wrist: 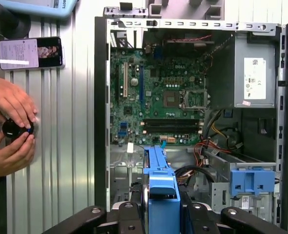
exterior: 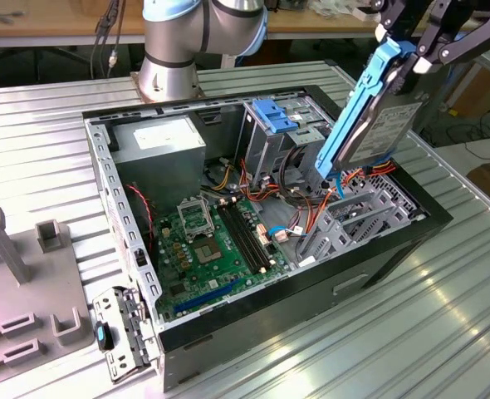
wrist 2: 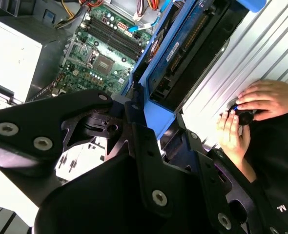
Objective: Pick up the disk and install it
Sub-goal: 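Insert the disk into the insertion slot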
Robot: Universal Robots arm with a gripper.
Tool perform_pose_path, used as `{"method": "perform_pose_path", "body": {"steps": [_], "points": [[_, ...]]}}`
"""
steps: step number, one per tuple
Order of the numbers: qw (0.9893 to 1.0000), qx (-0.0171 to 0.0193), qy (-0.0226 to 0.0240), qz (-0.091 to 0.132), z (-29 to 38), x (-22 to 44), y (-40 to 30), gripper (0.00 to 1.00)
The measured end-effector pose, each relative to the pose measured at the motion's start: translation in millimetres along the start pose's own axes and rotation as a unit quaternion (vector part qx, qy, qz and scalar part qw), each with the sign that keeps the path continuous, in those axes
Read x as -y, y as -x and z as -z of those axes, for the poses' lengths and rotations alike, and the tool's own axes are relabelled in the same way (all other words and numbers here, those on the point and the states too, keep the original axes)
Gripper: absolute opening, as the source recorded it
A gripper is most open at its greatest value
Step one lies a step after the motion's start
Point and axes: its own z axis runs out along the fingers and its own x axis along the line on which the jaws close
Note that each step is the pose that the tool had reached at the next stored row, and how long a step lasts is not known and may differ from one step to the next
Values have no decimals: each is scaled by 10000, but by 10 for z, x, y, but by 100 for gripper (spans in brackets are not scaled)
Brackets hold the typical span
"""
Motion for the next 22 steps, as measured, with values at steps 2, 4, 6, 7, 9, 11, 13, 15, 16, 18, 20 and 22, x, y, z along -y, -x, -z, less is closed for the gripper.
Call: {"method": "perform_pose_path", "body": {"steps": [2, 4, 6, 7, 9, 11, 13, 15, 16, 18, 20, 22], "points": [[10000, -1, 0, -1, -19, 69, 0, 37], [10000, -1, 0, -1, -47, 125, -1, 37], [10000, 0, 0, 2, -104, 197, -4, 37], [10000, 0, 0, 5, -122, 215, -5, 37], [10000, 0, -18, 5, -138, 227, -5, 37], [10000, -1, -80, 8, -154, 234, -6, 37], [10000, 3, -84, 8, -199, 271, -7, 37], [10000, 2, -79, 5, -258, 360, -9, 37], [10000, 2, -79, 4, -291, 372, -16, 37], [10000, 2, -78, 1, -337, 373, -48, 37], [10000, 3, -78, -2, -381, 375, -87, 37], [10000, 3, -78, -5, -415, 379, -102, 37]]}}
